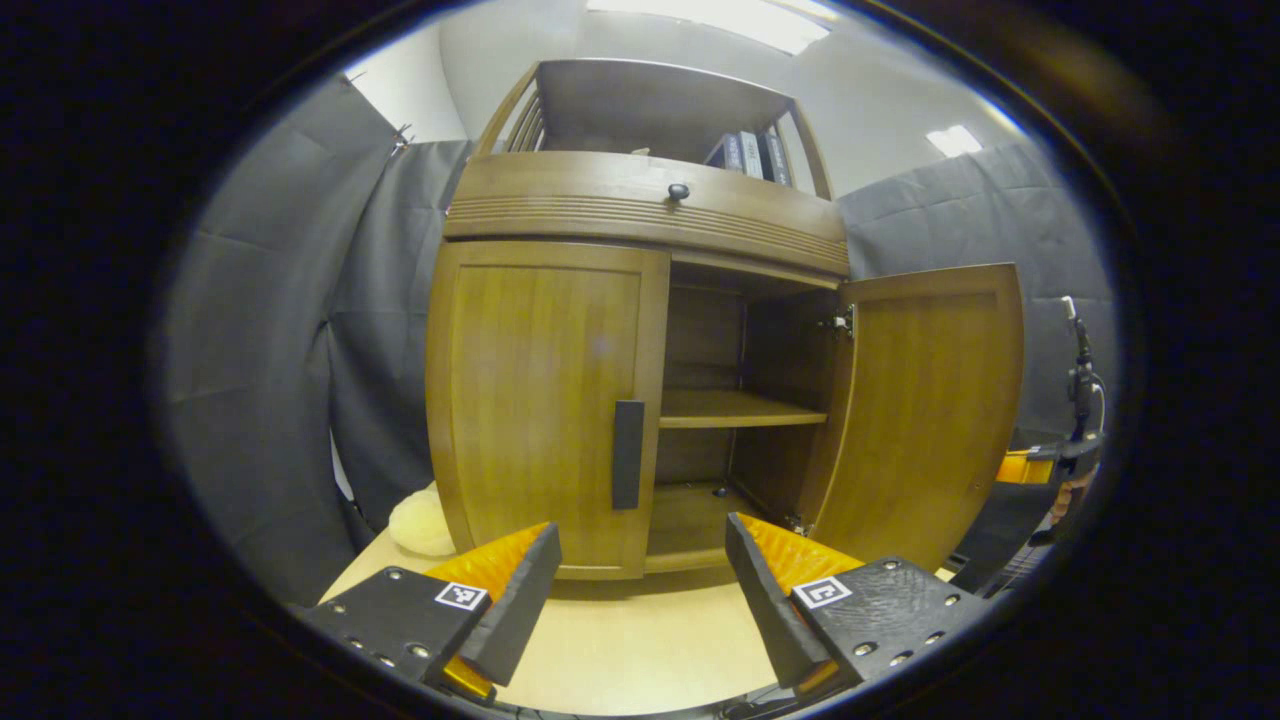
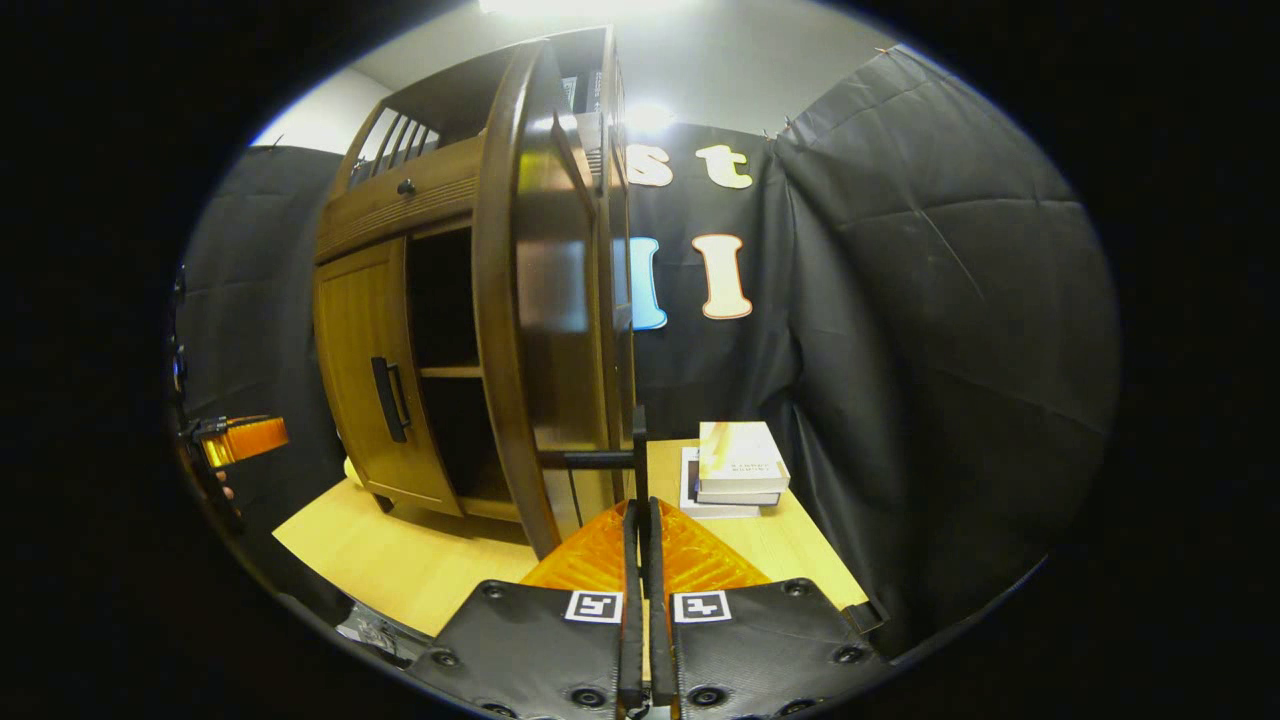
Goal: Open the right door of the double-door shoe cabinet with the right hand, and open the left door with the left hand.
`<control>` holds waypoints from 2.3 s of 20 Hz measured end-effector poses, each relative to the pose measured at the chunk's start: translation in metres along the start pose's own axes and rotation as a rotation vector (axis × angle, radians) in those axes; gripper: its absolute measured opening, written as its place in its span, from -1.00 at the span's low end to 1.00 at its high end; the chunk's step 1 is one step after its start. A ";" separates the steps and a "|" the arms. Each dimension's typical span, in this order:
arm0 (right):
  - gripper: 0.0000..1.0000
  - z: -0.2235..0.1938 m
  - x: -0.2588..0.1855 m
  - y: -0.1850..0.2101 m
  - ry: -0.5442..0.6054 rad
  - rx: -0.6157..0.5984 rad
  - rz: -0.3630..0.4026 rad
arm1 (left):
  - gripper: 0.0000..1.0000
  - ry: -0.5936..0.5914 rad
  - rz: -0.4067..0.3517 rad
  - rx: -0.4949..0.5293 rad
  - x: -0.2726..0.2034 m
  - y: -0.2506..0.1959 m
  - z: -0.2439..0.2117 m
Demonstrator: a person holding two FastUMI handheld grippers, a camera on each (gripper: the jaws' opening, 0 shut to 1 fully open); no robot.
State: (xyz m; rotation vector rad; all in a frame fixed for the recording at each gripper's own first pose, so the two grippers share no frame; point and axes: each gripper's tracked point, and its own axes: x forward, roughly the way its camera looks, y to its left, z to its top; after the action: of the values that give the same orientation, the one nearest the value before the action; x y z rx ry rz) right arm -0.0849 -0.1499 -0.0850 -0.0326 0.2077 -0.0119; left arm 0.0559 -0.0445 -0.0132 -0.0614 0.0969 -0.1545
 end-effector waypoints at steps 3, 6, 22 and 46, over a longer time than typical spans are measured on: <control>-0.99 -0.003 -0.013 -0.005 0.011 0.020 -0.037 | 0.90 0.002 -0.010 0.007 -0.001 -0.004 -0.006; -0.94 -0.004 -0.035 -0.006 0.018 0.016 -0.070 | 0.90 -0.005 -0.003 0.012 -0.002 -0.002 -0.004; -0.95 0.040 -0.014 0.125 -0.078 0.011 0.101 | 0.90 -0.005 0.154 -0.046 -0.036 0.045 -0.021; 0.86 0.060 0.084 0.161 -0.044 0.040 0.144 | 0.90 0.005 0.071 -0.036 0.098 0.019 0.003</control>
State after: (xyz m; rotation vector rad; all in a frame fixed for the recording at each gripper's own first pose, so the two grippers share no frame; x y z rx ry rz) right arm 0.0113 0.0114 -0.0488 0.0215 0.1649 0.1280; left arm 0.1553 -0.0409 -0.0199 -0.0928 0.1072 -0.0815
